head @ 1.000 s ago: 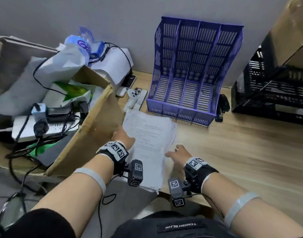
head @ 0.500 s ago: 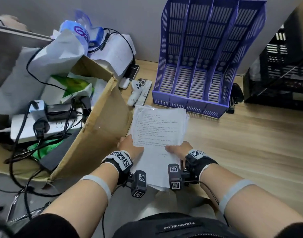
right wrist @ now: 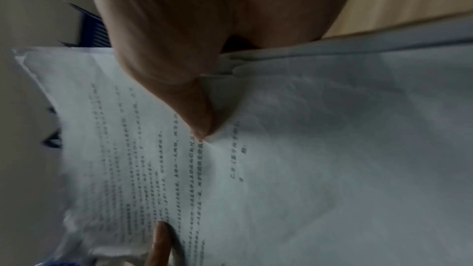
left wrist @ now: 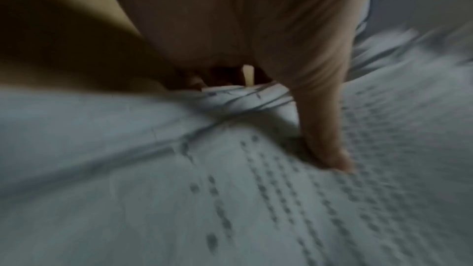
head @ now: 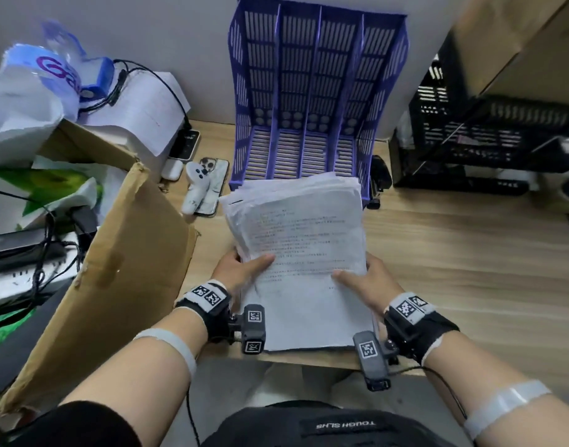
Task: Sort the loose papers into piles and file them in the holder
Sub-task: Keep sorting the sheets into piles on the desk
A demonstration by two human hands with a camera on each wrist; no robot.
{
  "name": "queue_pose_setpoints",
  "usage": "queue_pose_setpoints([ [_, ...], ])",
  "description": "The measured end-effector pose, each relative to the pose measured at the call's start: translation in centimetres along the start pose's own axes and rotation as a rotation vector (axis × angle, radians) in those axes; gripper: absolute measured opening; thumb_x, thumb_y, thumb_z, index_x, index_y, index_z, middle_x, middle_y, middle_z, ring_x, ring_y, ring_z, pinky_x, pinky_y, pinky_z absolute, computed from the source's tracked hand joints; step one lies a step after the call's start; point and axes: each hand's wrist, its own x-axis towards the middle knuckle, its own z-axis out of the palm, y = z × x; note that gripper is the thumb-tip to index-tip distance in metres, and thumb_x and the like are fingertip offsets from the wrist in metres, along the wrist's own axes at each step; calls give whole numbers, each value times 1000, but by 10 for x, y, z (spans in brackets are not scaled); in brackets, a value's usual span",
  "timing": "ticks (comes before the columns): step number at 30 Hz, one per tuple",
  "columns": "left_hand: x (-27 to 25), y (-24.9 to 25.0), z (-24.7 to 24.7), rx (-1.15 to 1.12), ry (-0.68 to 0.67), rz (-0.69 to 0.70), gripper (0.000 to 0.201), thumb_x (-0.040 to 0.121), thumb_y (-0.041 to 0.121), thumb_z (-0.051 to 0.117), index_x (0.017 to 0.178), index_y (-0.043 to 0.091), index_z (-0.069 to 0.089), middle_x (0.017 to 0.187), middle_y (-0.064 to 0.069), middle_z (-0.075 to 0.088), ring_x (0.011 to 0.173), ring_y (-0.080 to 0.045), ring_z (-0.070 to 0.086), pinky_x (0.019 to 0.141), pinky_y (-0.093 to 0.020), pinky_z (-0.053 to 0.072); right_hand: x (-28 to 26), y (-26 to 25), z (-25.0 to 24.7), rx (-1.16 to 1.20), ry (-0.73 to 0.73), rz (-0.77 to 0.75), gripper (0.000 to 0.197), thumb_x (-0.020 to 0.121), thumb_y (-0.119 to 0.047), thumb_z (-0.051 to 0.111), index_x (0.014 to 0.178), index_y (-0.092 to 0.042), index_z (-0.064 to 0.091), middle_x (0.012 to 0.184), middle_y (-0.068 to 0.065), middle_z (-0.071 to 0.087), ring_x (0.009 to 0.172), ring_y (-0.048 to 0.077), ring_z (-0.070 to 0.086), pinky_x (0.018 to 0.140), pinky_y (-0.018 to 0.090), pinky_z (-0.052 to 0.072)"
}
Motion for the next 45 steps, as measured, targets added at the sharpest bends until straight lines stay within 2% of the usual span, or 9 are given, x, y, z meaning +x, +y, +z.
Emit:
queue_pose_setpoints([
  [3, 2, 34, 12, -9, -53, 190, 57, 68, 35, 88, 116, 11, 68, 113, -4, 74, 103, -21, 71, 99, -45, 53, 0, -33, -21, 41, 113, -188, 36, 80, -4, 75, 100, -31, 65, 100, -12, 72, 95, 13, 68, 89, 32, 55],
  [8, -6, 95, 49, -152, -15, 446, 40, 74, 10, 83, 111, 1, 70, 109, -11, 74, 96, -19, 71, 82, -30, 56, 5, -76, -45, 259, 257, -467, 47, 80, 3, 72, 117, -24, 61, 112, 7, 70, 101, 19, 66, 84, 36, 57],
  [14, -8, 96, 83, 60, -104, 623, 43, 75, 5, 81, 108, 29, 66, 105, 16, 73, 104, -8, 67, 96, -30, 52, 15, -51, -49, 269, 551, -278, 38, 76, 6, 65, 111, -7, 62, 92, 3, 71, 84, 15, 66, 67, 22, 51],
  [18, 1, 88, 98, -47, -141, 546, 40, 75, 11, 83, 112, 15, 70, 111, -6, 74, 108, -25, 69, 97, -45, 54, 15, -38, -47, 376, 548, -197, 38, 78, 4, 62, 111, -14, 63, 91, 3, 72, 75, 15, 65, 60, 21, 53],
  [23, 15, 87, 102, 128, -48, 557, 37, 71, 42, 81, 105, 30, 72, 112, 0, 74, 109, -20, 68, 98, -49, 52, 21, -38, -60, 347, 511, -133, 31, 79, 7, 64, 108, -3, 65, 91, 5, 69, 80, 16, 64, 61, 12, 51],
  [29, 21, 94, 98, 140, -80, 256, 63, 67, 71, 70, 100, 17, 72, 103, -4, 77, 97, -24, 73, 94, -47, 55, 27, -30, -94, 12, 412, -109, 35, 85, -19, 70, 117, -22, 56, 113, -6, 67, 103, 17, 64, 92, 37, 51],
  [33, 19, 77, 95, 590, -37, 139, 50, 96, 56, 46, 100, 10, 64, 105, -13, 69, 89, -26, 62, 82, -31, 47, 31, -9, -90, -187, 204, 106, 40, 89, -24, 65, 127, -14, 57, 122, 2, 66, 100, 20, 64, 90, 33, 50],
  [39, 18, 47, 90, 649, -103, 65, 44, 95, 53, 50, 96, 11, 65, 89, -6, 71, 67, -16, 63, 55, -23, 45, 25, 17, -80, -292, 176, 175, 38, 90, -22, 61, 127, -13, 58, 124, 3, 65, 97, 18, 58, 81, 25, 41],
  [45, 29, 24, 87, 645, -112, 17, 45, 94, 49, 54, 107, 8, 68, 100, -9, 73, 89, -30, 69, 78, -33, 53, 26, 36, -77, -326, 128, 185, 36, 91, -21, 60, 126, -14, 58, 122, 1, 65, 97, 17, 58, 81, 26, 42],
])
